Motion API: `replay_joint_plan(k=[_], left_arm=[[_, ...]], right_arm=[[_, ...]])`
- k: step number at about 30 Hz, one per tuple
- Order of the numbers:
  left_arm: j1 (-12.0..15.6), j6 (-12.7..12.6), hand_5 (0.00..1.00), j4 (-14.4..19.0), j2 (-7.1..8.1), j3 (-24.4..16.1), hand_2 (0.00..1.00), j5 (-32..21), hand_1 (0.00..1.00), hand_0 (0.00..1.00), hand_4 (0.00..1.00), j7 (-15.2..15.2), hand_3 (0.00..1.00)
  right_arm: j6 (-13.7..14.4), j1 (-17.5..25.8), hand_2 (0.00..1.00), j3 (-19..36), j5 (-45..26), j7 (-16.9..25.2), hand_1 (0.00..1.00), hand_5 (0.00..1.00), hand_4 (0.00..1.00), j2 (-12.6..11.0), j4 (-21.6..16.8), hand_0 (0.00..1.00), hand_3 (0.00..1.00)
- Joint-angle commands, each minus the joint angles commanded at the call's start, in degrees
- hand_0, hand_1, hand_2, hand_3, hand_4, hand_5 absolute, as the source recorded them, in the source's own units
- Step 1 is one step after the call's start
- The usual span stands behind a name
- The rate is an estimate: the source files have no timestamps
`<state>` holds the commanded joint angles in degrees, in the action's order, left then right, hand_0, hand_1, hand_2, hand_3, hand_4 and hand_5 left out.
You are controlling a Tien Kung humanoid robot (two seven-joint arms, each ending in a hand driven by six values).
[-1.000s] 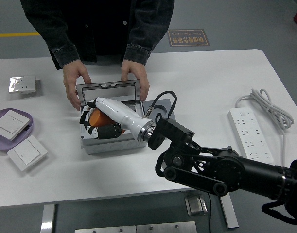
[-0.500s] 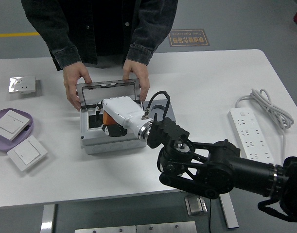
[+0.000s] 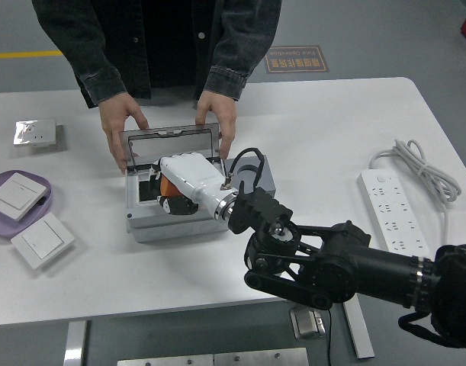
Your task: Pick up the cylinder from the cube,place it in the box,flap close box
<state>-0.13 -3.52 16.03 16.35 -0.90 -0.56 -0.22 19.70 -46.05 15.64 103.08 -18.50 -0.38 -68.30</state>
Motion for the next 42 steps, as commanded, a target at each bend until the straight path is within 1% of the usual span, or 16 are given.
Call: replay_joint_plan(k=[1, 2, 7, 8, 13, 14, 18, 23, 25, 26, 31, 32, 36, 37, 39, 42], left_arm=[[-0.02, 0.0, 0.226, 0.0, 0.01, -0.01, 0.532, 0.02, 0.543, 0.616, 0.686, 0.0, 0.615], [-0.04, 0.0, 0.225, 0.0, 0.02, -0.03, 0.532, 0.05, 0.545, 0.616, 0.685, 0.0, 0.615], [-0.11, 0.0, 0.225, 0.0, 0.03, 0.01, 0.532, 0.1, 0.545, 0.616, 0.685, 0.01, 0.615], [-0.11, 0.0, 0.225, 0.01, 0.03, 0.01, 0.532, 0.14, 0.543, 0.616, 0.686, 0.02, 0.615], [-0.2, 0.04, 0.225, 0.04, 0.03, -0.27, 0.532, 0.49, 0.543, 0.616, 0.686, 0.03, 0.615], [-0.2, 0.04, 0.224, 0.05, 0.03, -0.37, 0.532, 0.59, 0.543, 0.616, 0.685, 0.03, 0.615], [-0.16, 0.03, 0.224, 0.06, 0.02, -0.39, 0.532, 0.68, 0.543, 0.616, 0.685, 0.03, 0.615], [-0.09, -0.01, 0.226, 0.04, 0.0, -0.37, 0.532, 0.64, 0.543, 0.616, 0.687, 0.02, 0.615], [-0.13, 0.0, 0.226, 0.03, -0.03, -0.48, 0.532, 0.71, 0.543, 0.616, 0.687, 0.02, 0.615], [-0.14, 0.0, 0.225, 0.04, -0.05, -0.58, 0.532, 0.77, 0.543, 0.616, 0.686, 0.02, 0.615], [-0.18, -0.01, 0.225, 0.02, -0.09, -0.62, 0.532, 0.79, 0.543, 0.616, 0.686, 0.06, 0.615], [-0.2, -0.01, 0.225, 0.01, -0.08, -0.6, 0.532, 0.78, 0.543, 0.616, 0.685, 0.06, 0.615], [-0.39, -0.01, 0.225, 0.01, 0.08, -0.51, 0.532, 0.8, 0.543, 0.616, 0.685, 0.06, 0.615], [-0.45, -0.01, 0.225, 0.0, 0.13, -0.47, 0.532, 0.79, 0.543, 0.616, 0.685, 0.05, 0.615], [-0.58, -0.01, 0.226, 0.0, 0.26, -0.37, 0.532, 0.76, 0.543, 0.616, 0.685, 0.05, 0.615], [-0.72, -0.02, 0.226, 0.01, 0.45, -0.14, 0.532, 0.65, 0.543, 0.616, 0.685, 0.06, 0.615]], right_arm=[[-0.04, -0.01, 0.614, -0.05, 0.14, -0.14, 0.651, 0.042, 0.394, 0.03, 0.11, 0.673, 0.66], [-0.13, 0.0, 0.689, -0.11, 0.32, -0.34, 0.729, 0.264, 0.561, 0.06, 0.26, 0.845, 0.678], [-0.56, 0.27, 0.689, 0.18, 0.91, -0.69, 0.729, 0.264, 0.561, 0.19, 0.92, 0.845, 0.678], [-0.59, 0.34, 0.749, 0.33, 1.01, -0.64, 0.792, 0.28, 0.679, 0.23, 1.11, 0.919, 0.746], [-1.54, 0.42, 0.749, 0.65, 2.14, -0.88, 0.792, 0.28, 0.679, 0.38, 2.37, 0.919, 0.746], [-1.66, 0.44, 0.764, 0.63, 2.25, -0.87, 0.814, 0.314, 0.797, 0.38, 2.59, 0.951, 0.804], [-1.68, 0.6, 0.764, 0.65, 2.15, -0.63, 0.814, 0.314, 0.797, 0.38, 2.9, 0.951, 0.804], [-0.05, 1.36, 0.758, 1.38, -1.96, 0.95, 0.807, 0.32, 0.815, -0.41, 1.51, 0.95, 0.795], [1.23, 1.99, 0.758, 1.88, -5.08, 2.62, 0.807, 0.32, 0.815, -1.44, -0.22, 0.95, 0.795], [1.72, 2.24, 0.746, 2.09, -6.51, 3.32, 0.798, 0.342, 0.851, -1.89, -1.01, 0.946, 0.797], [4.12, 3.38, 0.746, 4.08, -14.27, 6.89, 0.798, 0.342, 0.851, -3.72, -5.59, 0.946, 0.797], [4.61, 3.46, 0.726, 4.69, -16.0, 7.64, 0.776, 0.364, 0.856, -4.02, -6.6, 0.921, 0.783], [6.48, 2.7, 0.726, 7.4, -21.87, 9.88, 0.776, 0.364, 0.856, -5.71, -10.27, 0.921, 0.783], [6.72, 2.33, 0.726, 7.97, -23.0, 10.1, 0.776, 0.364, 0.856, -6.17, -10.84, 0.921, 0.783], [7.09, 1.12, 0.702, 9.24, -25.38, 10.44, 0.742, 0.37, 0.808, -7.35, -11.37, 0.883, 0.76], [7.27, -0.85, 0.702, 10.53, -27.31, 10.91, 0.742, 0.37, 0.808, -8.71, -9.82, 0.883, 0.76]])
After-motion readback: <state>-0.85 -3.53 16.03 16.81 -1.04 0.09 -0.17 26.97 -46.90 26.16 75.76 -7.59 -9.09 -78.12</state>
